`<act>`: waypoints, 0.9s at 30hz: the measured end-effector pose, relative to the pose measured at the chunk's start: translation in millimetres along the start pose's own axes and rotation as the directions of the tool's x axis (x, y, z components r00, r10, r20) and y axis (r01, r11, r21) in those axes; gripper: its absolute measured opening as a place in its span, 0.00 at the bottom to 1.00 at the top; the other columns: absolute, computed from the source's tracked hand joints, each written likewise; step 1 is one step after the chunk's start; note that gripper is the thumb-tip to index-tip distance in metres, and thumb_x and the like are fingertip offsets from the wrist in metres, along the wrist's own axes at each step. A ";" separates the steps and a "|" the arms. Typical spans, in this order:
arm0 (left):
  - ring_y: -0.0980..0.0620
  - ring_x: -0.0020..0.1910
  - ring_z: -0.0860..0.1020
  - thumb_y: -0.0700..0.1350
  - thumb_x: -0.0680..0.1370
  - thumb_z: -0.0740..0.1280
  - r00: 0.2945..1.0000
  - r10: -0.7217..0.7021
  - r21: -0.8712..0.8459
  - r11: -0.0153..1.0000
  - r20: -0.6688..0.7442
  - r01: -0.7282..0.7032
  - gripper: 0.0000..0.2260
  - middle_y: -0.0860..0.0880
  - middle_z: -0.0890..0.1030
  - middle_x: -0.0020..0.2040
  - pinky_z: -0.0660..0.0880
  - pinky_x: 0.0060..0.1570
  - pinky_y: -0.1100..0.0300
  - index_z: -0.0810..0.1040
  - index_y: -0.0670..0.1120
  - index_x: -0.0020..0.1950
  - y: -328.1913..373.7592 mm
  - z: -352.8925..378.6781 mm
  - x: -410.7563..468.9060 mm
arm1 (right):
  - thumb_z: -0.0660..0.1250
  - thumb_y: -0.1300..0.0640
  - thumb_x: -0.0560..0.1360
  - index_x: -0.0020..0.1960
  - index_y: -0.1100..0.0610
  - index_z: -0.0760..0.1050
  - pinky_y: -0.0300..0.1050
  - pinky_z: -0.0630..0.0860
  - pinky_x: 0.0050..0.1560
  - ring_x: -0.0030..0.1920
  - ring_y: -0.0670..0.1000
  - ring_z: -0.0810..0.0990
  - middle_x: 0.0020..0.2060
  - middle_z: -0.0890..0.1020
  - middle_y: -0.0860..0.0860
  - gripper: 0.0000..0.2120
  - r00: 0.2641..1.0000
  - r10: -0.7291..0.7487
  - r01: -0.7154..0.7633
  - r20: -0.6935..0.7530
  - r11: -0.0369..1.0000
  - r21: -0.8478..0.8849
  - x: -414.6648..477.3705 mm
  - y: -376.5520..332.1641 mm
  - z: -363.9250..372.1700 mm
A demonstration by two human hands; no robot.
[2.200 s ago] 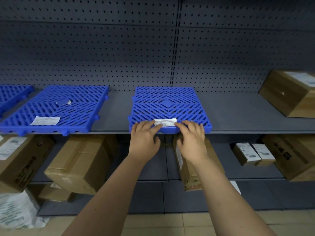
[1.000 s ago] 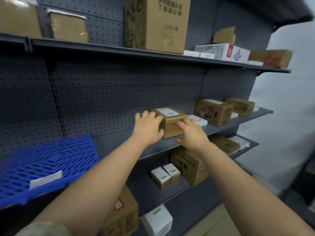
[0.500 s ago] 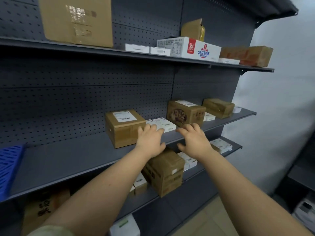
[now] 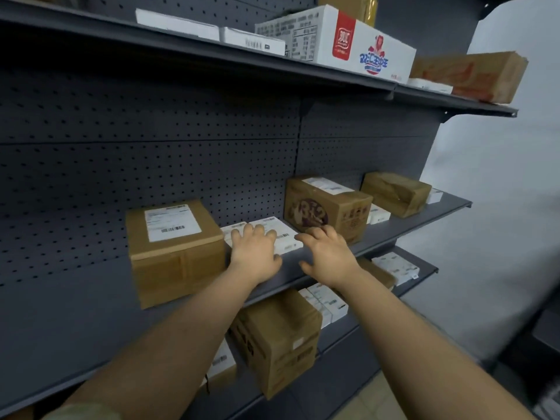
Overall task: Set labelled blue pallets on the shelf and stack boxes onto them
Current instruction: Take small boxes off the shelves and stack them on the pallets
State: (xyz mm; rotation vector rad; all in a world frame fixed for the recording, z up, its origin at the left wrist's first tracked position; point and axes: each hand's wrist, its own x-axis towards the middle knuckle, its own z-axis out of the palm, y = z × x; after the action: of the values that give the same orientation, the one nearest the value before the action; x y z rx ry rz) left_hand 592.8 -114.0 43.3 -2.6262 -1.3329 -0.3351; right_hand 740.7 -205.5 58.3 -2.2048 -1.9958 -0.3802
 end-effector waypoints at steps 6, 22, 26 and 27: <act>0.42 0.66 0.66 0.58 0.76 0.60 0.996 -0.063 -0.025 0.998 0.067 0.065 0.25 0.45 0.71 0.66 0.61 0.64 0.44 0.67 0.49 0.71 -10.6 50.0 71.4 | 0.65 0.47 0.74 0.73 0.49 0.63 0.53 0.64 0.66 0.67 0.57 0.63 0.67 0.69 0.52 0.30 0.996 -0.011 0.005 0.083 0.998 0.063 88.3 28.7 44.3; 0.42 0.73 0.58 0.60 0.76 0.59 0.941 -0.305 -0.022 0.950 0.149 0.312 0.31 0.45 0.62 0.75 0.54 0.71 0.41 0.58 0.50 0.76 9.5 108.8 78.8 | 0.62 0.39 0.75 0.78 0.44 0.51 0.51 0.48 0.75 0.77 0.55 0.49 0.78 0.51 0.49 0.36 0.906 -0.357 0.281 0.228 0.909 0.309 150.8 67.0 145.4; 0.42 0.77 0.52 0.61 0.77 0.59 0.924 -0.354 -0.012 0.933 0.146 0.359 0.33 0.45 0.56 0.79 0.49 0.74 0.41 0.55 0.51 0.78 29.8 107.4 60.8 | 0.60 0.36 0.75 0.78 0.44 0.47 0.54 0.43 0.76 0.77 0.55 0.46 0.78 0.49 0.49 0.38 0.881 -0.423 0.342 0.209 0.878 0.336 137.3 77.3 148.7; 0.43 0.77 0.53 0.62 0.77 0.59 0.919 -0.368 -0.011 0.928 0.139 0.373 0.33 0.45 0.56 0.79 0.49 0.74 0.41 0.55 0.51 0.78 35.9 106.7 55.2 | 0.59 0.35 0.75 0.78 0.44 0.47 0.55 0.42 0.76 0.77 0.55 0.45 0.78 0.48 0.50 0.38 0.874 -0.440 0.358 0.207 0.870 0.340 132.7 80.9 148.5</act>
State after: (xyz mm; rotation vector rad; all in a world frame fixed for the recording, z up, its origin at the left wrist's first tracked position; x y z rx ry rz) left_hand 666.3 -64.9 -45.7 -2.4489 -1.8918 -0.2362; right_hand 845.8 -46.8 -41.6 -1.7301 -2.4769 0.1963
